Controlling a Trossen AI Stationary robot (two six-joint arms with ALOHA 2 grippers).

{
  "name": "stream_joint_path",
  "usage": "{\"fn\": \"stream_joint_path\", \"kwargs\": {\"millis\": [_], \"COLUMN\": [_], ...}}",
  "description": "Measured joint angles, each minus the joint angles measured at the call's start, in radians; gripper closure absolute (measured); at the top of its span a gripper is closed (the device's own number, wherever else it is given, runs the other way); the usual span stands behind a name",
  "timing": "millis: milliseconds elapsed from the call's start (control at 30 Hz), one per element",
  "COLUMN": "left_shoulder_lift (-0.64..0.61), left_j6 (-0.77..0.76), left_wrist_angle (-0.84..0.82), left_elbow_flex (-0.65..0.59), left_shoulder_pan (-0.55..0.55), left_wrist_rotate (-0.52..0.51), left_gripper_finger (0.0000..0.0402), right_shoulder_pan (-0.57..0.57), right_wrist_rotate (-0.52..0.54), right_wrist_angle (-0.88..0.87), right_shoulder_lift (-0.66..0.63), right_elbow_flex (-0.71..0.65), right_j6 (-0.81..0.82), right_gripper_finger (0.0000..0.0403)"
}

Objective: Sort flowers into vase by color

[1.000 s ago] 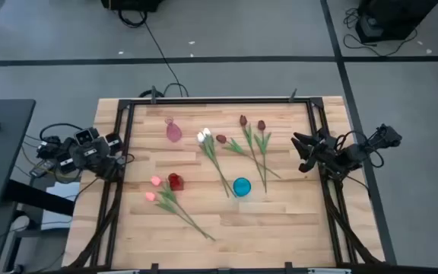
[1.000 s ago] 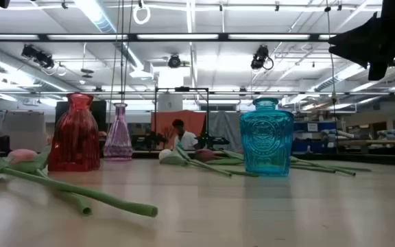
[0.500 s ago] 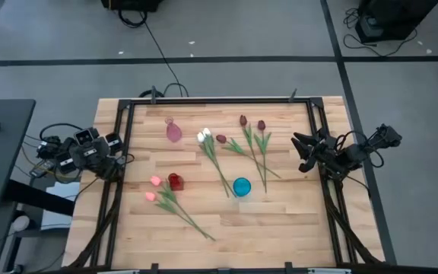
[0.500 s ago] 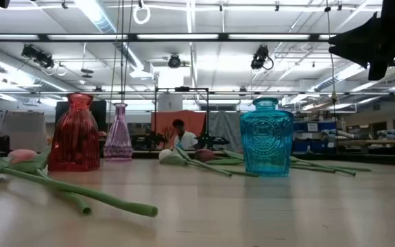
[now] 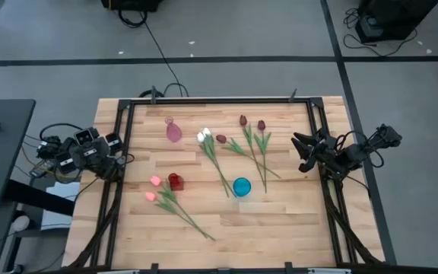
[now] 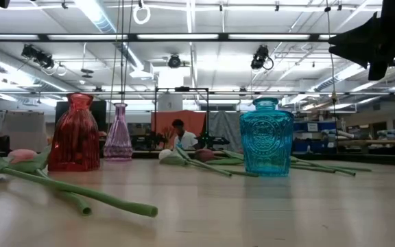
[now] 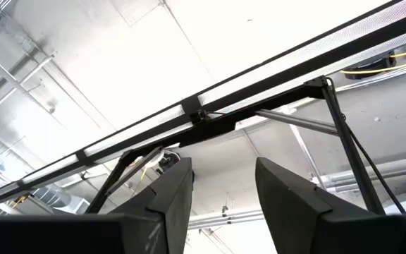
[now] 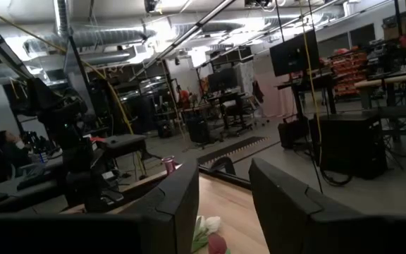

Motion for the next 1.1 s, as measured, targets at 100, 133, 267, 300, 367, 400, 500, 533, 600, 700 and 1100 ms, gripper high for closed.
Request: {"fn": "stream_joint_path", "kwargs": {"millis": [100, 133, 267, 300, 367, 400, 500, 533, 600, 700, 1100], "left_shoulder_lift": [0.0, 0.0, 0.0, 0.0, 0.0, 0.0, 0.0, 0.0, 0.0, 0.0, 0.0], "left_j6": [0.0, 0.0, 0.0, 0.0, 0.0, 0.0, 0.0, 0.0, 0.0, 0.0, 0.149], "left_wrist_angle": [0.0, 0.0, 0.0, 0.0, 0.0, 0.0, 0.0, 0.0, 0.0, 0.0, -0.202], "left_elbow_flex": [0.0, 0.0, 0.0, 0.0, 0.0, 0.0, 0.0, 0.0, 0.0, 0.0, 0.0], "left_shoulder_pan": [0.0, 0.0, 0.0, 0.0, 0.0, 0.0, 0.0, 0.0, 0.0, 0.0, 0.0], "left_wrist_rotate": [0.0, 0.0, 0.0, 0.0, 0.0, 0.0, 0.0, 0.0, 0.0, 0.0, 0.226], "left_gripper_finger": [0.0239, 0.0239, 0.0239, 0.0239, 0.0239, 0.0239, 0.0239, 0.0239, 0.0239, 0.0239, 0.0239], "right_shoulder_pan": [0.0, 0.0, 0.0, 0.0, 0.0, 0.0, 0.0, 0.0, 0.0, 0.0, 0.0], "right_wrist_rotate": [0.0, 0.0, 0.0, 0.0, 0.0, 0.0, 0.0, 0.0, 0.0, 0.0, 0.0], "right_wrist_angle": [0.0, 0.0, 0.0, 0.0, 0.0, 0.0, 0.0, 0.0, 0.0, 0.0, 0.0], "right_shoulder_lift": [0.0, 0.0, 0.0, 0.0, 0.0, 0.0, 0.0, 0.0, 0.0, 0.0, 0.0], "right_elbow_flex": [0.0, 0.0, 0.0, 0.0, 0.0, 0.0, 0.0, 0.0, 0.0, 0.0, 0.0], "right_j6": [0.0, 0.0, 0.0, 0.0, 0.0, 0.0, 0.0, 0.0, 0.0, 0.0, 0.0], "right_gripper_finger": [0.0263, 0.0263, 0.0263, 0.0263, 0.0263, 0.0263, 0.0263, 0.0263, 0.0263, 0.0263, 0.0263]}}
